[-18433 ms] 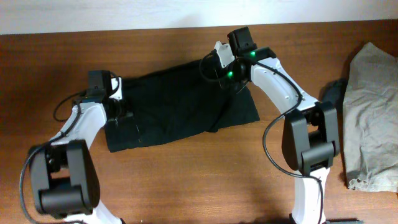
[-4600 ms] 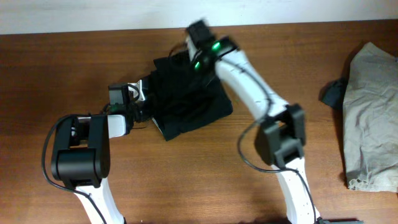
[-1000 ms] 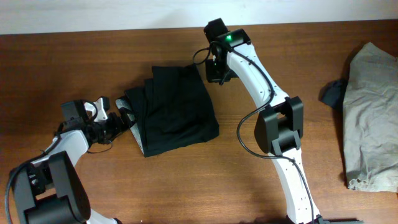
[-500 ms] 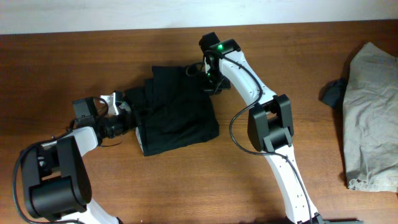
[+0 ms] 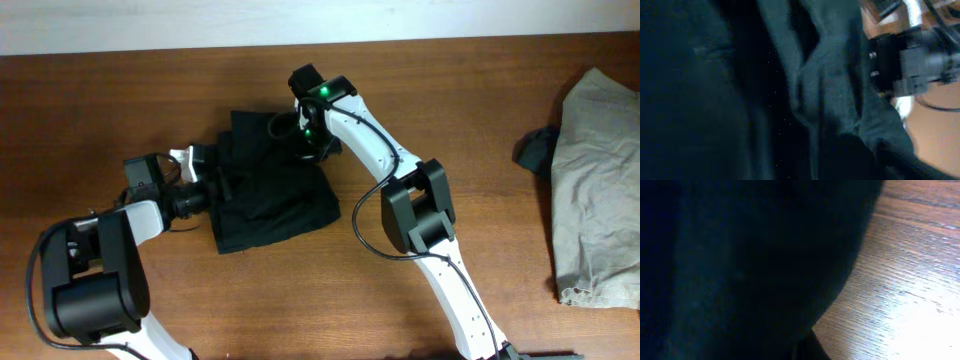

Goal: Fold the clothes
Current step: 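Lift the folded shorts with the left gripper and carry them to the back-left corner, then release the shorts at the back-left corner and open the left gripper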

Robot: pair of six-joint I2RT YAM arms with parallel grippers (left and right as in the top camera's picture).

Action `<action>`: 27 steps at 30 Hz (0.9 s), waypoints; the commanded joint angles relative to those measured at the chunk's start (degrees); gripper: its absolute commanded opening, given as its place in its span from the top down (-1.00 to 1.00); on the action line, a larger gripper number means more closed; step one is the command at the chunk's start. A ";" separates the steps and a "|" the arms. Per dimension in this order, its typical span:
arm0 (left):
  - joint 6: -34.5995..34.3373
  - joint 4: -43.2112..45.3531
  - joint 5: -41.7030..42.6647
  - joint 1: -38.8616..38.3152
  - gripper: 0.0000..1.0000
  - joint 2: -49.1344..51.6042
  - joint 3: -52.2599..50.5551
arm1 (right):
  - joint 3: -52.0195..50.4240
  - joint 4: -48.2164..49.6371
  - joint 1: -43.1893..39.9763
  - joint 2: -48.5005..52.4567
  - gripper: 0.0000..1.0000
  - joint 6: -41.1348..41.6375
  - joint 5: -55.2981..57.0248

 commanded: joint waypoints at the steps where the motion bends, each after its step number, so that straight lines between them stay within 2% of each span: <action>1: 0.22 -1.01 -4.76 -1.84 0.03 3.54 -1.75 | -0.22 -0.07 0.63 1.70 0.92 0.24 -2.16; 4: -2.51 1.14 -4.74 -1.81 1.00 3.54 -1.73 | 0.66 -1.79 -0.59 1.31 0.92 -1.09 -2.14; 6: -5.64 3.80 -4.22 -1.70 0.99 3.52 -1.66 | 2.60 -4.68 -2.32 0.52 0.92 -1.51 -0.68; 9: -10.29 10.25 1.44 -0.98 0.99 3.48 -0.20 | 7.56 -9.77 -5.25 -1.44 0.92 -1.51 4.11; 11: -16.02 15.61 4.07 0.33 0.99 2.60 2.05 | 12.83 -14.47 -7.54 -3.30 0.92 -1.46 8.90; 14: -22.86 23.30 3.52 2.82 1.00 -1.44 5.27 | 23.37 -22.01 -11.08 -6.38 0.92 -1.49 12.52; 19: -29.29 25.29 -5.16 7.72 0.99 -10.95 10.80 | 36.63 -27.78 -13.62 -10.27 0.92 -1.66 11.80; 24: -32.81 25.33 -18.01 12.66 0.99 -17.66 11.19 | 38.16 -27.78 -13.07 -13.00 0.92 -1.66 11.80; 27: -33.18 25.79 -27.32 14.19 1.00 -18.36 11.19 | 38.12 -27.78 -13.03 -12.98 0.92 -1.68 11.80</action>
